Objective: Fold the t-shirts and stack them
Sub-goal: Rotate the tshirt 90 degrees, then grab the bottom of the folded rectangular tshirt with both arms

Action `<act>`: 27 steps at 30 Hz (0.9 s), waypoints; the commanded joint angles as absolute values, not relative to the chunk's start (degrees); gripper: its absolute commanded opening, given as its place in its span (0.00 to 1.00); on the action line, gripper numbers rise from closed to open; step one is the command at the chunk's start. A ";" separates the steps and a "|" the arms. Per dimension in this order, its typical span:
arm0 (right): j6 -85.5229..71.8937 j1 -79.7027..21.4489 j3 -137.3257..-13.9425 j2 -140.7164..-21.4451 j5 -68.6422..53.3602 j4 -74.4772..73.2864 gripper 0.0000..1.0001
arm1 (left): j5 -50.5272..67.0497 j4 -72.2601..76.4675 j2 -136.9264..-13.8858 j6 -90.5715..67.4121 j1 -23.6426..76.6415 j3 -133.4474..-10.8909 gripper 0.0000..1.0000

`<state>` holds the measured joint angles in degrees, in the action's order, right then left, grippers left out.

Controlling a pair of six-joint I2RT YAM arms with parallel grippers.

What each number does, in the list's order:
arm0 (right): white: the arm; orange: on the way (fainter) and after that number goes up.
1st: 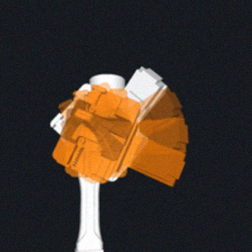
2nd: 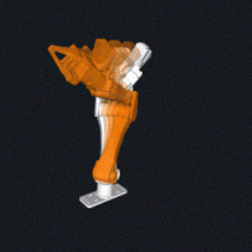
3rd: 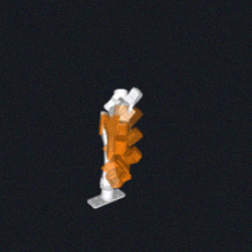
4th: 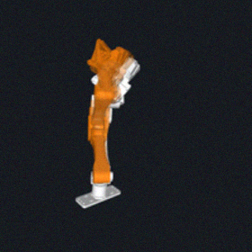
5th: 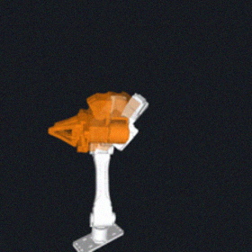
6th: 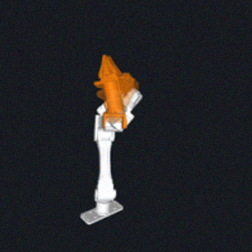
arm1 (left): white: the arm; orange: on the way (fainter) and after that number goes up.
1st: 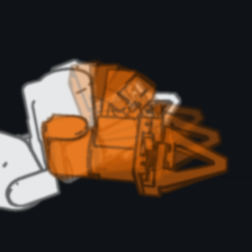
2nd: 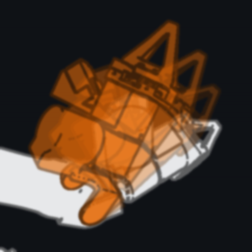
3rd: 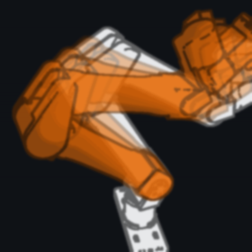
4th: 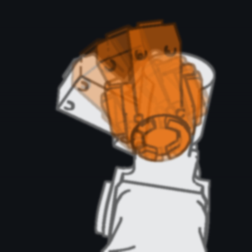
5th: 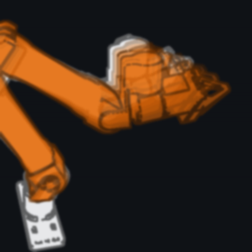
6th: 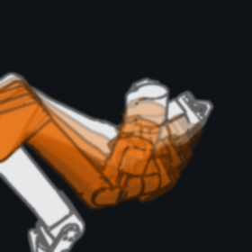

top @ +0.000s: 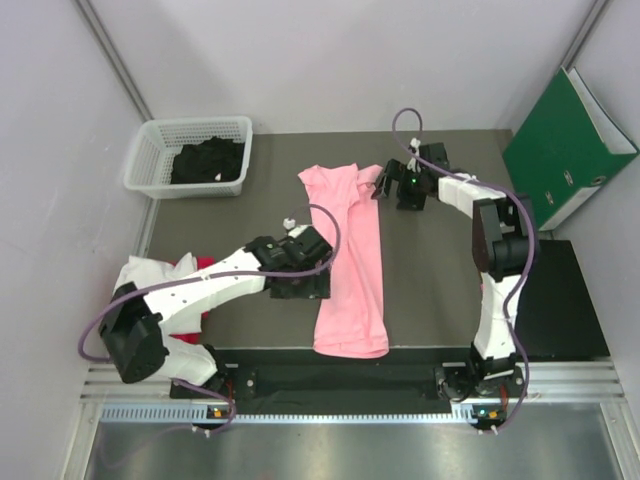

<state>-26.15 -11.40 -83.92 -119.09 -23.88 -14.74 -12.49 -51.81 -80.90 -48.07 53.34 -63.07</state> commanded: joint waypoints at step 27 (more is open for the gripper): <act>-33.75 -13.62 -111.00 -139.48 -21.44 -10.81 0.28 | 26.28 -34.09 -93.95 -45.62 42.71 -48.87 0.09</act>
